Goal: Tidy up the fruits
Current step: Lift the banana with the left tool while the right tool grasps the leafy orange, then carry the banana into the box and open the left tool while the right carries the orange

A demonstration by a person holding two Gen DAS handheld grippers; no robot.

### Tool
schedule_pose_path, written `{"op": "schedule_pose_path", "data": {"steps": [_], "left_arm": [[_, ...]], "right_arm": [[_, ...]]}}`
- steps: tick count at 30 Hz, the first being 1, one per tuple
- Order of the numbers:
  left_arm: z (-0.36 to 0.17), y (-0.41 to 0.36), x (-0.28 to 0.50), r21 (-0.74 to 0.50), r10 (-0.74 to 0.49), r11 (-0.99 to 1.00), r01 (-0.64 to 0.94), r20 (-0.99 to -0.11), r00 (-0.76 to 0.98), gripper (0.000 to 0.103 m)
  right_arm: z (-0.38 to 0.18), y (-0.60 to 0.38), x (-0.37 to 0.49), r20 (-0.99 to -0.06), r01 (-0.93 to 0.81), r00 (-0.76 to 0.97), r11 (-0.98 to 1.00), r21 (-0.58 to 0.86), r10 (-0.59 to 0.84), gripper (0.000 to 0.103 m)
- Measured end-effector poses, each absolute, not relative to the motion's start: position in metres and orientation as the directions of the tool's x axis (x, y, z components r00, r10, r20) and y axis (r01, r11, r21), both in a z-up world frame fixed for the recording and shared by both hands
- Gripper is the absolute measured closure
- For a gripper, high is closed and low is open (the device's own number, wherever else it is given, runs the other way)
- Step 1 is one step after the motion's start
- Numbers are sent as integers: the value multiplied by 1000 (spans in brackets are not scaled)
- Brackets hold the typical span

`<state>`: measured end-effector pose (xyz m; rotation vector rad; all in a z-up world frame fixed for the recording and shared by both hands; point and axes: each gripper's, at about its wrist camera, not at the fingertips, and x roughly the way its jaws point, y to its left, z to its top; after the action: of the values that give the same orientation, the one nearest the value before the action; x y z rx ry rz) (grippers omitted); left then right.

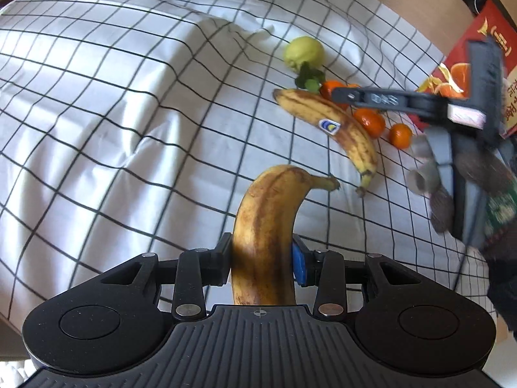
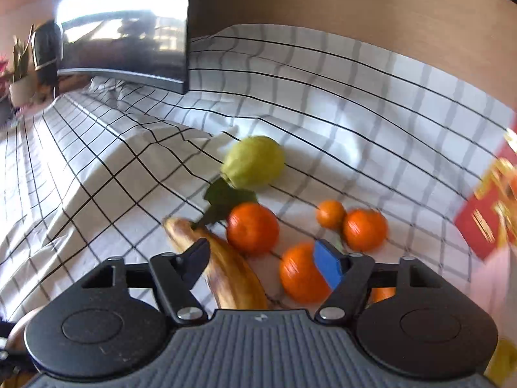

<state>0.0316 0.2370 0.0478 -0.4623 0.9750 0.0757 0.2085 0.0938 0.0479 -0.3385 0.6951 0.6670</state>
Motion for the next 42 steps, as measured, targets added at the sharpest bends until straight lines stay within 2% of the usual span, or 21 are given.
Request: {"op": "schedule_pose_path", "data": {"steps": [5,6,7,9,15,21,24,29,34,36,40,42], "left_arm": [[52,242,29,-356,-143,897,-263,-796,588,61],[52,243,29,-357,-144,897,-261,-795,589,61],[52,242,30,-356,-145,898,-259,-795,589,61],[50,243,30,-357,-150,899,-253,-795,588,61],[55,232,39,-328,-164,928,-175,-784,598,61],[79,199,60,-323,-245,946,-18,-751,613,61],[114,172,76,-330,-327,936,121,-690,646,61],[193,109,126,-302,-485,874,380,-526,699,61],[230,27,193,-310,-603,798,517,-410,684,61],[222,-8,224,-303,-606,795,525,-430,669,61],[164,-57,273,-356,-568,822,444,-574,590,61],[134,-75,286,-336,-531,844,419,-641,555,61]], "right_arm": [[31,120,242,-732,-613,557,789,-45,391,33],[26,121,250,-753,-601,532,799,-14,387,38],[25,120,254,-763,-602,509,798,16,399,49],[28,118,253,-766,-611,485,790,48,422,59],[61,90,218,-711,-619,527,783,55,466,59],[103,13,165,-653,-565,607,824,47,453,59],[126,-37,140,-612,-496,676,868,35,411,59],[165,-119,99,-504,-319,831,944,-85,235,59],[180,-189,66,-436,-164,894,980,-110,100,59],[175,-209,59,-439,-126,895,989,-83,78,59],[157,-242,51,-459,-74,886,997,-3,65,59],[146,-251,46,-470,-71,879,997,27,75,59]]}}
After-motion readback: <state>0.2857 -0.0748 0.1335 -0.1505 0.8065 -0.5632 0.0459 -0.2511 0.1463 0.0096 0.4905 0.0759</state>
